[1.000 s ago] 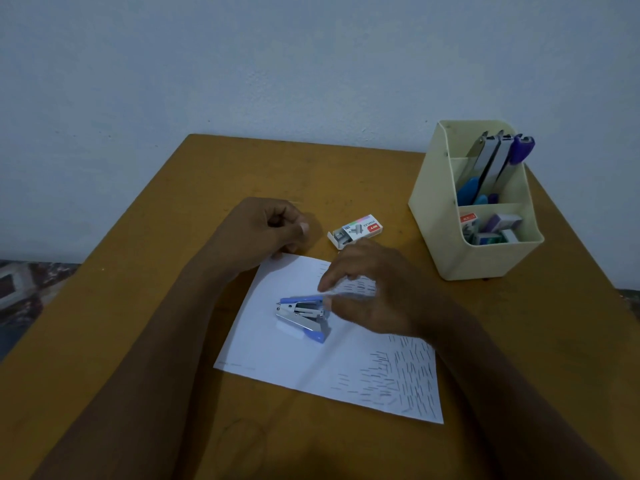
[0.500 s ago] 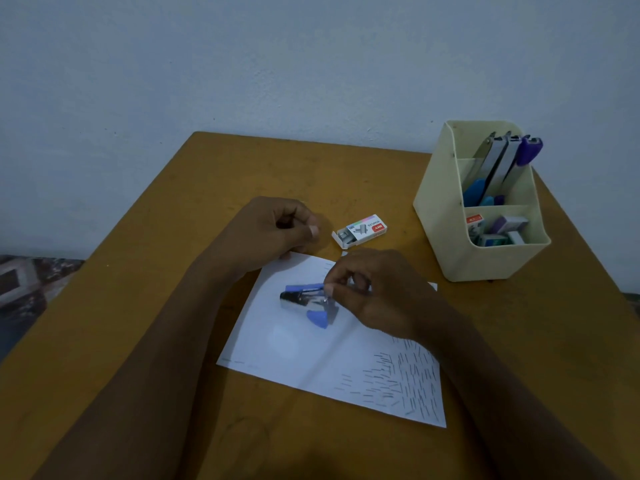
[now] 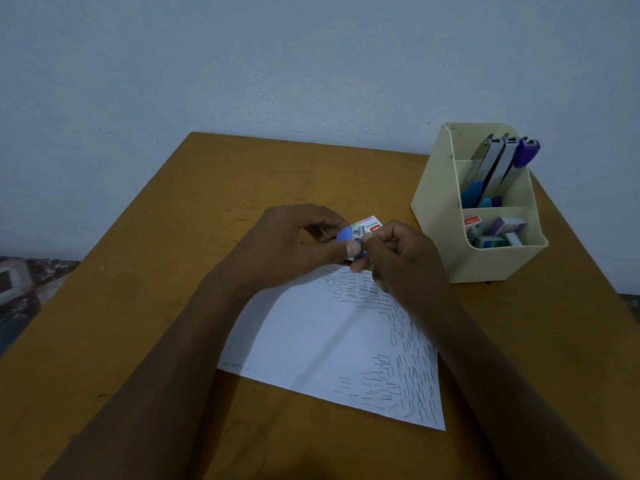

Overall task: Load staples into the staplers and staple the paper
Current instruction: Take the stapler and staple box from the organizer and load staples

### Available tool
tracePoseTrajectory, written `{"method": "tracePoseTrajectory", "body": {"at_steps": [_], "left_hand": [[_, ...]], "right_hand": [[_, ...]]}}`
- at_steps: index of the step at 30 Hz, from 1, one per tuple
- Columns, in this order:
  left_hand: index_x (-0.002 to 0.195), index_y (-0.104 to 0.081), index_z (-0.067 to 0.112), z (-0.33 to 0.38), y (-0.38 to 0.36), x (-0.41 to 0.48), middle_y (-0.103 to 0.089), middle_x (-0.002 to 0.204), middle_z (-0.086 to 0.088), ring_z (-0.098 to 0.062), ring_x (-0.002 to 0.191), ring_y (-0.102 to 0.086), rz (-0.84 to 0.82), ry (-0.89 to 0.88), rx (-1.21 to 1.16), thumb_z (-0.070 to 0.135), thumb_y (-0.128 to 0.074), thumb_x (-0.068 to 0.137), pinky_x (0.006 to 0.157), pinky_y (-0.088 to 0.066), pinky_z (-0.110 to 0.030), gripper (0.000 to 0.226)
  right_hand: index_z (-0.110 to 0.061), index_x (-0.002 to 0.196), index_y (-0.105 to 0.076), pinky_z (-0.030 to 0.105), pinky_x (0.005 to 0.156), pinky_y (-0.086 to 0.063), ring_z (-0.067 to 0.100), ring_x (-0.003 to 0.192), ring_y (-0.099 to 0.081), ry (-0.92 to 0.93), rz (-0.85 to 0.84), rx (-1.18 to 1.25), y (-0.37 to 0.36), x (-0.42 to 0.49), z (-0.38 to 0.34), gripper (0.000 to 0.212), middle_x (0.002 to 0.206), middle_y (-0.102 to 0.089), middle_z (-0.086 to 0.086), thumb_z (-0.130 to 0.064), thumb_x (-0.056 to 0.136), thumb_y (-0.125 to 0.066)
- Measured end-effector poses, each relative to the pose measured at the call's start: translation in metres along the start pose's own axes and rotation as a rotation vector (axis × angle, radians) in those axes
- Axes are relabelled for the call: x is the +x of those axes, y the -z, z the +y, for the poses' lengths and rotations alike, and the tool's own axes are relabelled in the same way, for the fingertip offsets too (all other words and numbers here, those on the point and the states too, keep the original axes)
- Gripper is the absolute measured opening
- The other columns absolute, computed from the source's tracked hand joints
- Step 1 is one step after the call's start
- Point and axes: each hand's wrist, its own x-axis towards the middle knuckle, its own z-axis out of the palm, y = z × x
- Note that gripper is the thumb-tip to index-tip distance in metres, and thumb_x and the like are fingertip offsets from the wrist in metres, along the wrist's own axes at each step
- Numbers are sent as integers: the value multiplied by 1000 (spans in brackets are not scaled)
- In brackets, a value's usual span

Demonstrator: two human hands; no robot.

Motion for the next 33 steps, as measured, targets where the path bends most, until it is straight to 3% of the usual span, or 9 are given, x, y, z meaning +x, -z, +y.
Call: {"method": "tracePoseTrajectory", "body": {"at_steps": [3,7,12,14,19,22,25,29,33], "left_hand": [[88,-74,14,0,-4,1,-71,85,4,-9,76,-65,76,-26,53,29,-74,80,63,-50,-16,16],[88,-70,14,-3,-6,2,-69,80,7,-3,77,-65,163,6,93,19,-68,86,60,-44,-8,5],[103,-63,18,-6,-4,2,-72,85,-3,-13,76,-71,219,78,-46,13,-52,89,71,-59,-43,18],[106,-62,16,-5,-3,3,-72,88,-10,-19,78,-72,242,121,-171,5,-44,89,72,-59,-48,27],[99,-67,7,-3,4,5,-69,86,-7,-19,76,-68,325,215,-339,-10,-33,88,69,-60,-39,39],[93,-70,7,-4,5,5,-69,90,-10,-12,76,-66,269,250,-348,-14,-30,85,62,-58,-28,45],[95,-69,3,-6,7,4,-69,93,-14,-15,78,-68,204,253,-441,-14,-31,79,57,-57,-28,45],[97,-71,10,-8,5,3,-71,97,-3,-8,82,-66,120,159,-306,-18,-50,76,62,-53,-20,41],[104,-71,18,-11,-2,3,-70,100,8,1,84,-63,42,102,-112,-4,-73,74,71,-46,-11,37]], "right_hand": [[-7,86,-58,22,41,-37,7,39,-45,-23,-22,45,-1,0,0,17,66,-72,1,-19,95,-51],[-6,85,-57,20,41,-37,7,41,-44,-32,-38,74,0,0,0,19,69,-72,3,-20,96,-50],[-3,85,-54,15,36,-33,4,37,-40,-72,-24,206,3,0,-4,18,62,-69,1,-14,97,-48],[1,88,-55,14,35,-32,3,35,-40,-81,-17,212,3,0,-5,20,54,-66,-4,-14,98,-46],[-5,88,-58,17,39,-34,3,41,-43,-92,-11,261,6,2,-2,21,65,-68,1,-15,99,-43],[-7,86,-59,17,39,-33,5,42,-43,-94,-30,283,7,2,-1,23,64,-67,1,-15,99,-43],[-12,82,-59,17,39,-33,7,43,-43,-122,-37,347,8,2,-1,24,66,-66,4,-14,99,-43],[-8,86,-60,17,39,-33,7,44,-43,-125,-47,367,9,3,0,22,69,-67,7,-15,98,-44],[-8,84,-59,18,39,-32,7,42,-42,-93,-47,301,8,4,1,22,66,-67,4,-16,99,-44]]}}
